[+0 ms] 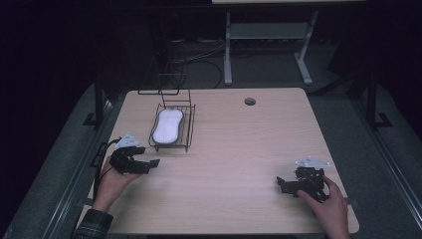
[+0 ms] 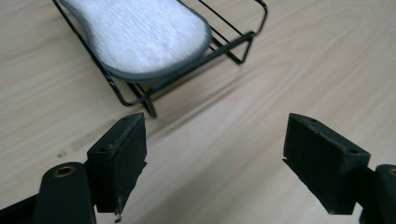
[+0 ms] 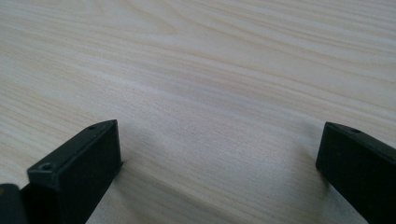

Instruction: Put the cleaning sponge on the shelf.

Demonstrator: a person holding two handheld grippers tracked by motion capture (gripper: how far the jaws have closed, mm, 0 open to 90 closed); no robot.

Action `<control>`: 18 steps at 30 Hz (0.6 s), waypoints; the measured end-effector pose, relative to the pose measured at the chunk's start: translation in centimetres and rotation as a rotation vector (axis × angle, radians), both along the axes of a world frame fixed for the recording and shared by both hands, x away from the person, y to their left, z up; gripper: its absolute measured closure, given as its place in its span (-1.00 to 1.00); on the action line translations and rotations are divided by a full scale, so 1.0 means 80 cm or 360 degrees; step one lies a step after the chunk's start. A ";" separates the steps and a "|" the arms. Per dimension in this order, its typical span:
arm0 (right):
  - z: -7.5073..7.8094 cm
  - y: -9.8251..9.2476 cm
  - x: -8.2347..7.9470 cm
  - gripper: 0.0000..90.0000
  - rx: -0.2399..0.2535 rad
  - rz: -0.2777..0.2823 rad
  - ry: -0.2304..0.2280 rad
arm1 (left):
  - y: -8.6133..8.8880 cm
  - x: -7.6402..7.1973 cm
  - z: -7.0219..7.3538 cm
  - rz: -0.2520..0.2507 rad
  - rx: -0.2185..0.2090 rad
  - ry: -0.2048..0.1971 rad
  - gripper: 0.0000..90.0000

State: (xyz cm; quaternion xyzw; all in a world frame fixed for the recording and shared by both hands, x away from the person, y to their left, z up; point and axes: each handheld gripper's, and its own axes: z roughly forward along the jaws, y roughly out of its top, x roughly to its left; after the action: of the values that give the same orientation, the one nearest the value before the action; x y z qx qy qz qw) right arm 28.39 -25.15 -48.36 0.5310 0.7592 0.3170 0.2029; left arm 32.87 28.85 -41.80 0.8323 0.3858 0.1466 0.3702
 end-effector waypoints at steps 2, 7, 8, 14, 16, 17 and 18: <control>0.000 0.000 0.000 -1.00 -0.0001 0.0001 0.0000 | -0.001 -0.008 -0.004 -0.0017 0.0007 0.0000 -0.55; 0.000 0.000 0.000 -1.00 0.0000 0.0000 0.0000 | -0.004 -0.023 -0.017 -0.0038 0.0034 0.0030 -0.59; 0.000 0.000 0.000 -1.00 -0.0001 0.0001 -0.0001 | -0.004 -0.024 -0.019 -0.0043 0.0041 0.0035 -0.60; 0.000 0.000 0.000 -1.00 -0.0001 0.0001 -0.0001 | -0.007 -0.036 -0.033 -0.0084 0.0092 0.0064 -0.66; 0.000 0.000 0.000 -1.00 -0.0001 0.0001 -0.0001 | -0.007 -0.039 -0.036 -0.0092 0.0101 0.0068 -0.67; 0.000 0.000 0.000 -1.00 -0.0001 0.0001 -0.0001 | -0.007 -0.040 -0.038 -0.0094 0.0102 0.0069 -0.67; 0.000 0.000 0.000 -1.00 -0.0001 0.0000 -0.0001 | -0.008 -0.042 -0.040 -0.0104 0.0111 0.0071 -0.68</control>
State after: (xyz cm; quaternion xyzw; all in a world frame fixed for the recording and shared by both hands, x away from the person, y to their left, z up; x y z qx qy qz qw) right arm 28.38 -25.16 -48.37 0.5308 0.7594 0.3167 0.2032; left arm 29.54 28.24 -44.99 0.8598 0.3612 0.1292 0.3370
